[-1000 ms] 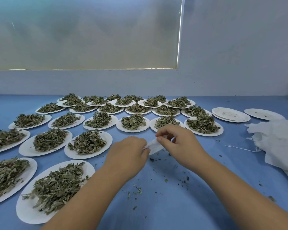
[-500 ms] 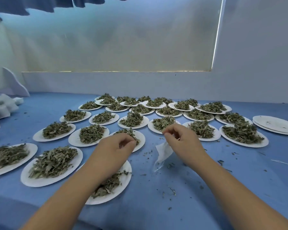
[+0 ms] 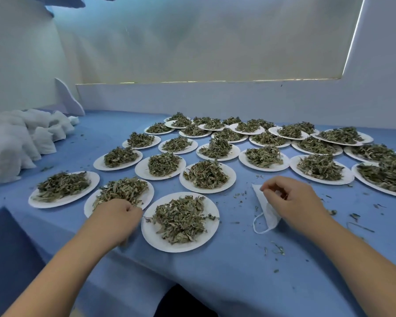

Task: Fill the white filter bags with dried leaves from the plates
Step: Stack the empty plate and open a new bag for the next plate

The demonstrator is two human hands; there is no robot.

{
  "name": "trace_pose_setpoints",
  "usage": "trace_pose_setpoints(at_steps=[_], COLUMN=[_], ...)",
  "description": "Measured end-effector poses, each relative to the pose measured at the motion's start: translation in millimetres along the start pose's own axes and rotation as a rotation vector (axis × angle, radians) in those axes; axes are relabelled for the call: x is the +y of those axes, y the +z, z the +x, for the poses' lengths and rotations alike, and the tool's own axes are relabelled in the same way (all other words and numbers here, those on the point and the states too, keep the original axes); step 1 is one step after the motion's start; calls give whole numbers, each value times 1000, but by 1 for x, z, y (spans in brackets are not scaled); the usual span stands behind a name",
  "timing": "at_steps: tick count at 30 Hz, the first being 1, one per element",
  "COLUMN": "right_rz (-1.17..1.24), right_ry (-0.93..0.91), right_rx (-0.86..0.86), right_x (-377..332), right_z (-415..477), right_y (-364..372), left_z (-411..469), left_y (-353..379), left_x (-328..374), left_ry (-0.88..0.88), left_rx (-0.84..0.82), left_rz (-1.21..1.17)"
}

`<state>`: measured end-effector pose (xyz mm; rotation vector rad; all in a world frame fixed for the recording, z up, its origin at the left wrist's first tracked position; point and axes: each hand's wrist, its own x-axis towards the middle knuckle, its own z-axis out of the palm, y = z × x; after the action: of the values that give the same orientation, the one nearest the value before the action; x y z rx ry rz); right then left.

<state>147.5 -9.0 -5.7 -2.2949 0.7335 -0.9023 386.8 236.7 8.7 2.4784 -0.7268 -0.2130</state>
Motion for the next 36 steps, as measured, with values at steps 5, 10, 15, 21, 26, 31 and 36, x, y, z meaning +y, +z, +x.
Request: trace_pose_setpoints(at_steps=[5,10,15,21,26,31,36], right_rz=[-10,16,43,111,125,161,253], right_ry=[22,53,62,51,34,89,118], right_rx=[-21,9,51,149,209,273,398], right_x=[5,6,5,4,11,24,31], right_z=[-1,-1,-1,-3,-8,-17,-23], right_y=[-2,-3,-4,-15,-41,-75,-106], left_z=[0,-1,-2,1,5,0,-14], left_y=[1,0,2,7,12,26,53], left_x=[2,8,12,13,22,50,91], left_ry=[-67,-95,-113,-174,-211,-172,-110], left_rx=[-166,-272,-288,-297,-345,-403,-544], left_rz=[54,-88,-258,-558,-712,-768,-760])
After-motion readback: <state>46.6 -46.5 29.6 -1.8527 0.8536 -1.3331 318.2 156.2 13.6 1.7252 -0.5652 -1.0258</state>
